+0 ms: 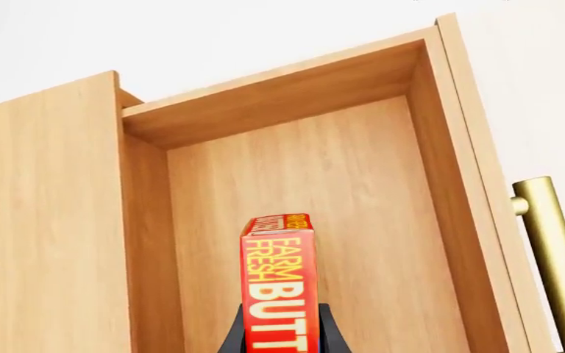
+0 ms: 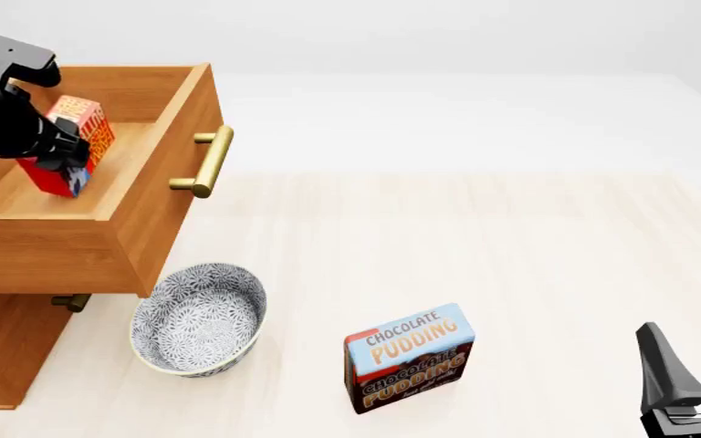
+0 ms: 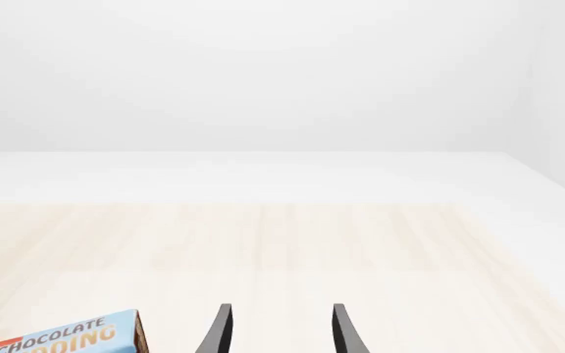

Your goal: Put the butter at the back in the top drawer of the cabinet and close it.

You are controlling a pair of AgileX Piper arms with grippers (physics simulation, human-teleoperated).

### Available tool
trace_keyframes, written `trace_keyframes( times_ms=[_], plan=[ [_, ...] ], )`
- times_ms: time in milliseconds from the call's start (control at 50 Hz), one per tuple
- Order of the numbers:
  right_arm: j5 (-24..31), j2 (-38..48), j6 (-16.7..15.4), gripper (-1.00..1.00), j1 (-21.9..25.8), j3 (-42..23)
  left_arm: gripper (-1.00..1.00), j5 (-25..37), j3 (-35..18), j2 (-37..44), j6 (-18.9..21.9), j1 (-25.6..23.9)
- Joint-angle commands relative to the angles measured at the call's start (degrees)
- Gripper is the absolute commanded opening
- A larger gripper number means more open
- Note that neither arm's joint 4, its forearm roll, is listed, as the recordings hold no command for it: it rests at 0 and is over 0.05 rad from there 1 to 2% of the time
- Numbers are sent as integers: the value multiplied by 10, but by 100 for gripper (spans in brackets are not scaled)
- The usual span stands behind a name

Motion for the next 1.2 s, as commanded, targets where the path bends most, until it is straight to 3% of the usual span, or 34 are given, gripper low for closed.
trace_keyframes(
  times_ms=[20,480,500,840,1200],
  plan=[
    [0,0,0,100,0,0,-100,-9,1,0,7,2],
    [0,0,0,100,0,0,-100,-8,-2,-1,2,3],
    [0,0,0,100,0,0,100,-8,-4,1,-1,1],
    [0,0,0,100,0,0,100,10,-28,-9,-12,-3],
    [0,0,0,100,0,0,100,73,-147,-16,-62,-65]
  ],
)
